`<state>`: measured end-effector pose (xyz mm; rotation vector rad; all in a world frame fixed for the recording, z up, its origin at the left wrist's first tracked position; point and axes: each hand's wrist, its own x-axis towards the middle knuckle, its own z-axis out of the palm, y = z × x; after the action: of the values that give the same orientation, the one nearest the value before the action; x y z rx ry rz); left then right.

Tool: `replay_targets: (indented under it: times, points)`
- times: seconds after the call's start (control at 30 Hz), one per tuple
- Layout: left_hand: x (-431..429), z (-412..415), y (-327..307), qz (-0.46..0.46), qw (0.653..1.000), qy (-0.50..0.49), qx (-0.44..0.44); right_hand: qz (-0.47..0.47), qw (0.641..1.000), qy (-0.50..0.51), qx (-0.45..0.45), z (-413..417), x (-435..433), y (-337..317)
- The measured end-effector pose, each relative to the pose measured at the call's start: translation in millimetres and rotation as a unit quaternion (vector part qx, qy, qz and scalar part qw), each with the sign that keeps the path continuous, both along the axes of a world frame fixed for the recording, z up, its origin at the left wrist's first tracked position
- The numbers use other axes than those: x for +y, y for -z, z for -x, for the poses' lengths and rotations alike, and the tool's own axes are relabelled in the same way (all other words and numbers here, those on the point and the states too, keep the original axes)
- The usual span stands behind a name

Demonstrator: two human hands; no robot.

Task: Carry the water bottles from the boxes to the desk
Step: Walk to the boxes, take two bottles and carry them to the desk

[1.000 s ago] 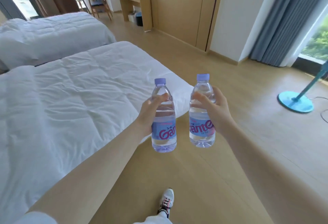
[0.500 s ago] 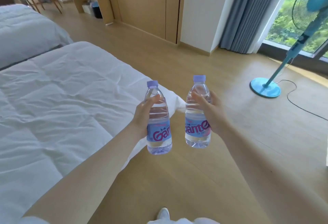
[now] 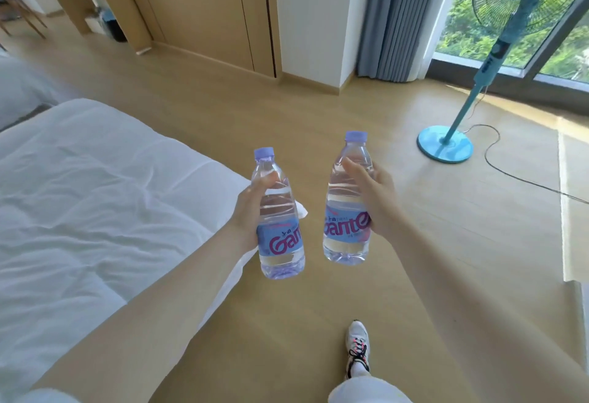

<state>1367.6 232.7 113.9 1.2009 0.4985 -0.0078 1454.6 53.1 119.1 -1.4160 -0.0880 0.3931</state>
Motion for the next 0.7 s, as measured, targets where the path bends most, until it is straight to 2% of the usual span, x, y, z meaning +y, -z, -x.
replay_targets:
  times: [0.1, 0.33, 0.47, 0.7]
  points:
    - [-24, -54, -15, -0.007, 1.000, -0.001, 0.015, -0.007, 1.000, -0.012, 0.002, -53, -26, -13]
    - [-70, -161, -32, -0.054, 0.998, -0.029, 0.031, -0.110, 0.991, -0.016, 0.078, -164, -79, -33]
    - [-87, -205, -38, -0.064, 0.996, -0.037, 0.048, -0.141, 0.986, -0.035, 0.085, -205, -96, -30]
    - [-90, -269, -42, -0.058, 0.997, -0.023, 0.040, -0.117, 0.990, -0.038, 0.064, -259, -94, -25]
